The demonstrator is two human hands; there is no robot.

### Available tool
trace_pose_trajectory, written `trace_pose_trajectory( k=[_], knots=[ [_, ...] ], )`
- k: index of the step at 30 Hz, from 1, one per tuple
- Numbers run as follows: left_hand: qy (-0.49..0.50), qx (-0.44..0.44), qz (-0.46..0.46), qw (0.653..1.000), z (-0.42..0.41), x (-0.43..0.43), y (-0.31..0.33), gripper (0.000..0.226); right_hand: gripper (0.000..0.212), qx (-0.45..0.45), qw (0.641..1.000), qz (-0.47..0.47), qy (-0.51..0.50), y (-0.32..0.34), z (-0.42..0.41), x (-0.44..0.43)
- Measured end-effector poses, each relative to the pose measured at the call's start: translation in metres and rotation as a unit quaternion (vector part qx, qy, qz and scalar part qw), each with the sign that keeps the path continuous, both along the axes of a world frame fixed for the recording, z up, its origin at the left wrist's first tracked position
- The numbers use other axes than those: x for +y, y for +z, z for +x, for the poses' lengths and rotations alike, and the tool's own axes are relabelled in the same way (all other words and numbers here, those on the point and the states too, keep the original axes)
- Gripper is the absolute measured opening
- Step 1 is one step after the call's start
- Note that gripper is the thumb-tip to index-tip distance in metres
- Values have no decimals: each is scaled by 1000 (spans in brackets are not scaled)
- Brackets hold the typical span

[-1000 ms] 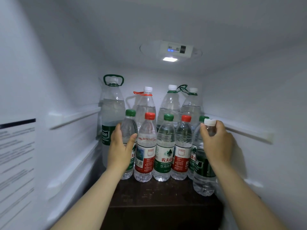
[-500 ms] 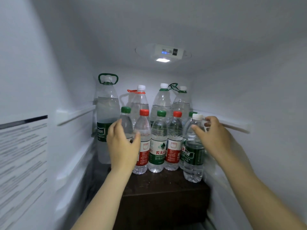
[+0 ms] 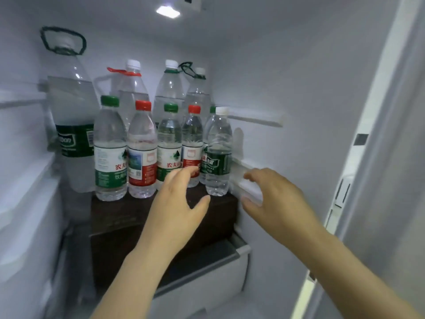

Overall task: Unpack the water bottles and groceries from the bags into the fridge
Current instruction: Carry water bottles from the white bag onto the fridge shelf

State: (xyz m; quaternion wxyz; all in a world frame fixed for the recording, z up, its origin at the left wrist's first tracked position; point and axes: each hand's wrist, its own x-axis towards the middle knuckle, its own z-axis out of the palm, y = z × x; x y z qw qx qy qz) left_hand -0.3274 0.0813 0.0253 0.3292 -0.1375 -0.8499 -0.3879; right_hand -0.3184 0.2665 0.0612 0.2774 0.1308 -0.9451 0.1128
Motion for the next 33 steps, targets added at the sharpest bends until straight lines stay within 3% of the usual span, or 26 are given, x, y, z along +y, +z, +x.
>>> trace_pose_trajectory(
  k=[6,14,22,33],
  knots=[
    [-80,-68,-40,994,26,21,-53,59,40,-86,996,-3,10,-73,51,14],
    [-133,-163,-100,972,62,51,-129,54,44,-204,974,-71,-67,-167,110,50],
    [-237,-266,-172,918,138,119,-194,53,41,-290,935,-114,-171,-240,215,112],
    [-390,-297,-265,830,259,228,-248,50,41,-317,866,-176,-343,-285,386,194]
  ],
)
